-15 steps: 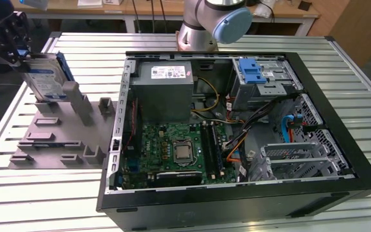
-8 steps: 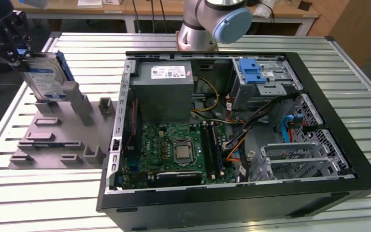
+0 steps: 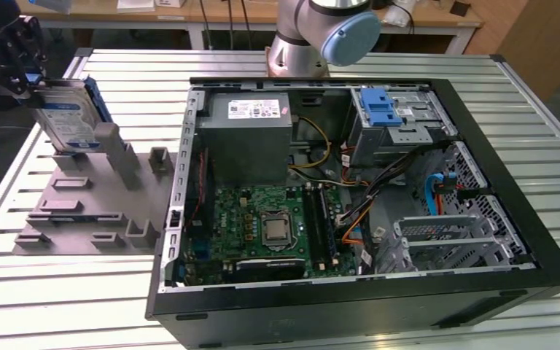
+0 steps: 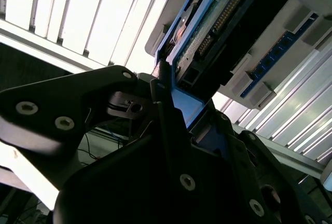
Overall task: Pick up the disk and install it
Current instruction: 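Pick up the disk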
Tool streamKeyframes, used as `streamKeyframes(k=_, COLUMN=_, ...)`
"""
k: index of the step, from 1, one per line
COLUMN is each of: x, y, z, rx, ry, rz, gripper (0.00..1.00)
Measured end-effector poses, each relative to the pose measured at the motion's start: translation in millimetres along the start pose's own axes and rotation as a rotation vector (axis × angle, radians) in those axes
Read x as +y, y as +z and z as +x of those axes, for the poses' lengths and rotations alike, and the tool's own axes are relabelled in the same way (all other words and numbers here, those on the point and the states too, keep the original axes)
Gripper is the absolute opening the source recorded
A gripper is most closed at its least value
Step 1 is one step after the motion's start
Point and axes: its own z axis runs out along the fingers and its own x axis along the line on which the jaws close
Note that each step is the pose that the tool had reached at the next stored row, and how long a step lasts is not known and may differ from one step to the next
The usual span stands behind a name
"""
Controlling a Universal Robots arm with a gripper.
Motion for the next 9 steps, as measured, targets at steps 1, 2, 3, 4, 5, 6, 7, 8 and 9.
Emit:
streamKeyframes(k=1, x=0.0, y=-0.1, z=0.0, rx=0.0, ry=0.0, rz=0.0, gripper=0.37)
streamKeyframes(k=2, x=0.0, y=-0.4, z=0.0, rx=0.0, ry=0.0, rz=0.0, gripper=0.37)
streamKeyframes(k=3, x=0.0, y=-0.5, z=0.0, rx=-0.0001, ry=0.0, rz=0.0001, gripper=0.37)
streamKeyframes(k=4, x=0.0, y=-0.6, z=0.0, rx=0.0, ry=0.0, rz=0.0, gripper=0.37)
streamKeyframes(k=5, x=0.0, y=-0.6, z=0.0, rx=0.0, ry=0.0, rz=0.0, gripper=0.37)
streamKeyframes(k=6, x=0.0, y=-0.7, z=0.0, rx=0.0, ry=0.0, rz=0.0, gripper=0.37)
streamKeyframes(k=7, x=0.0, y=-0.7, z=0.0, rx=0.0, ry=0.0, rz=0.0, gripper=0.37)
streamKeyframes(k=8, x=0.0, y=-0.8, z=0.0, rx=0.0, ry=0.0, rz=0.0, gripper=0.37)
streamKeyframes(k=9, x=0.0, y=-0.8, z=0.0, rx=0.0, ry=0.0, rz=0.0, gripper=0.37)
